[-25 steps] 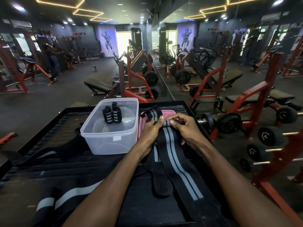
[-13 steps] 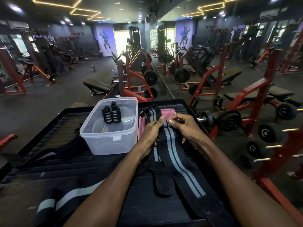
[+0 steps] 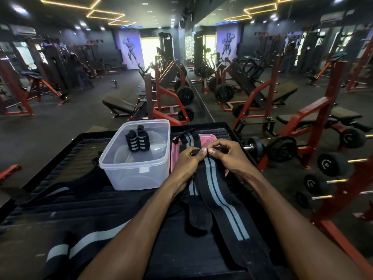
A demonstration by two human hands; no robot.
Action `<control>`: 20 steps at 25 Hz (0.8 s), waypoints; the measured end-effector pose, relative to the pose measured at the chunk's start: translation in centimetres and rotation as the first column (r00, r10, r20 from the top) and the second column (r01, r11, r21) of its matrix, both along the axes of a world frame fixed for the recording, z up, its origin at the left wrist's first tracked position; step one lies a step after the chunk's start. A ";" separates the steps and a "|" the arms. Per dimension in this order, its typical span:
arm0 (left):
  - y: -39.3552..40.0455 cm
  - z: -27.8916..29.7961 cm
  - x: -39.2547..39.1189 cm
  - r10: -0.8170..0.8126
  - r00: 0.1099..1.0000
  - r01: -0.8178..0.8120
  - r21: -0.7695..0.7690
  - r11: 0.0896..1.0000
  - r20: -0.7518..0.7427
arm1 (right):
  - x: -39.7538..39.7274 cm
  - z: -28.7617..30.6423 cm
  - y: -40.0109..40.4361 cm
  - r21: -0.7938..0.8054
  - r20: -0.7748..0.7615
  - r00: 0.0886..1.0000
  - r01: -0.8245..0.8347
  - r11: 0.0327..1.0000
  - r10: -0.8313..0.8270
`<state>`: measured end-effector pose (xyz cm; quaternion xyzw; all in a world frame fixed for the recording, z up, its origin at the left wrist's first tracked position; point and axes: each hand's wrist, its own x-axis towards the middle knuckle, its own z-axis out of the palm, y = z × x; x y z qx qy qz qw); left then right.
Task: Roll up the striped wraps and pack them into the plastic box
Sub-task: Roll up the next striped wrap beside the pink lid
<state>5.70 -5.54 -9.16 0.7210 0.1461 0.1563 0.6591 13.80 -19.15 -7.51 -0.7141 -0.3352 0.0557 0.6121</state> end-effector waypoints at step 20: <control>-0.4 0.0 0.1 0.081 0.995 -0.080 -0.009 0.997 0.059 | 0.2 -0.1 0.4 -0.006 -0.080 0.996 0.027 1.000 -0.027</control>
